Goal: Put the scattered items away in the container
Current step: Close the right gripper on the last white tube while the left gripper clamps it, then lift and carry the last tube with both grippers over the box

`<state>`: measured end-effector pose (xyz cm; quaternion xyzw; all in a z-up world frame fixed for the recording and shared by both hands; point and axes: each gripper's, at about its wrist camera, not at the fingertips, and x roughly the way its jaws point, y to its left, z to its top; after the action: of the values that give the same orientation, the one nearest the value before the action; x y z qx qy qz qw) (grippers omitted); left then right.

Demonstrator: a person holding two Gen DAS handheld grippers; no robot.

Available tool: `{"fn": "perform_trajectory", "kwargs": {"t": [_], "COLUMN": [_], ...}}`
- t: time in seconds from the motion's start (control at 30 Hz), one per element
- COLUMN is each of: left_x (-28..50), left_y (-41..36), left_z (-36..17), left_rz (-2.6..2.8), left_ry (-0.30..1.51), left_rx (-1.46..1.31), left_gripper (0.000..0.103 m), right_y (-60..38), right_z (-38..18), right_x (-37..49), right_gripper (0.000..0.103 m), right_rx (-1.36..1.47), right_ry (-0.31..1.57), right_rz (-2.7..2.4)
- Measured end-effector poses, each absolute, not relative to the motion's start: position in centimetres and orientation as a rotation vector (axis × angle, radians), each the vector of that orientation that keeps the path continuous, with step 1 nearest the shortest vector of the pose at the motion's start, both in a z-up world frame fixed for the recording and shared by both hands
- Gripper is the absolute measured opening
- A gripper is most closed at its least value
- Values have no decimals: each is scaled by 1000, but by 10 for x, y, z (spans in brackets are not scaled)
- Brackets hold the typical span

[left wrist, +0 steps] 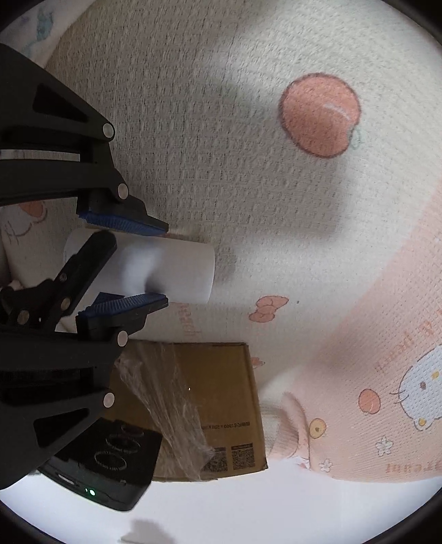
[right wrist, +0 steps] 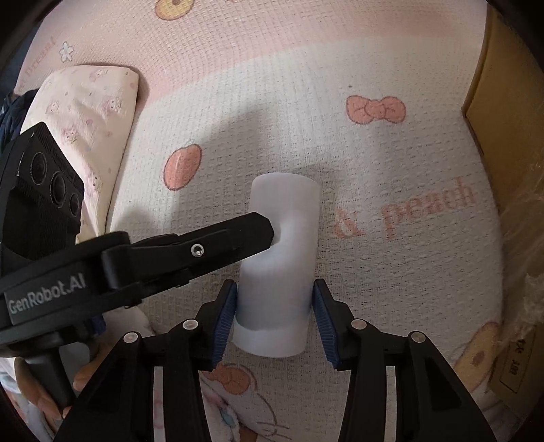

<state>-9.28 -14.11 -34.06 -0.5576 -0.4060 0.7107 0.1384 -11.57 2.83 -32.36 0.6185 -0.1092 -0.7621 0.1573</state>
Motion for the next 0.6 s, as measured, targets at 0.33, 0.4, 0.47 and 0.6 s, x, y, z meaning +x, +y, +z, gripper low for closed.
{"fn": "perform_trajectory", "kwargs": {"t": [0.33,0.4,0.47,0.6], "left_x": [-77,-70,-64,-58], "left_y": [-136,-135,-131,-119], "left_z": [-317,-304,-288,-252], "left_rz": [2089,2121,2161,2229], "left_ry": [-1091,-1057,-1031,-984], "left_rx": [-1576,-1549,-1518,-1453], "left_gripper": [39,39,39,39], "right_y": [22,21,22,29], "right_z": [-306,-295,-281,-253], "right_x": [-101,-94,-88,-75], "right_gripper": [43,43,42,42], "right_rx": [1735,1693,1652,1559], "right_ry": [-217,-184,-175,-159], "right_rz": [-2193,-2203,-2223,-2286]}}
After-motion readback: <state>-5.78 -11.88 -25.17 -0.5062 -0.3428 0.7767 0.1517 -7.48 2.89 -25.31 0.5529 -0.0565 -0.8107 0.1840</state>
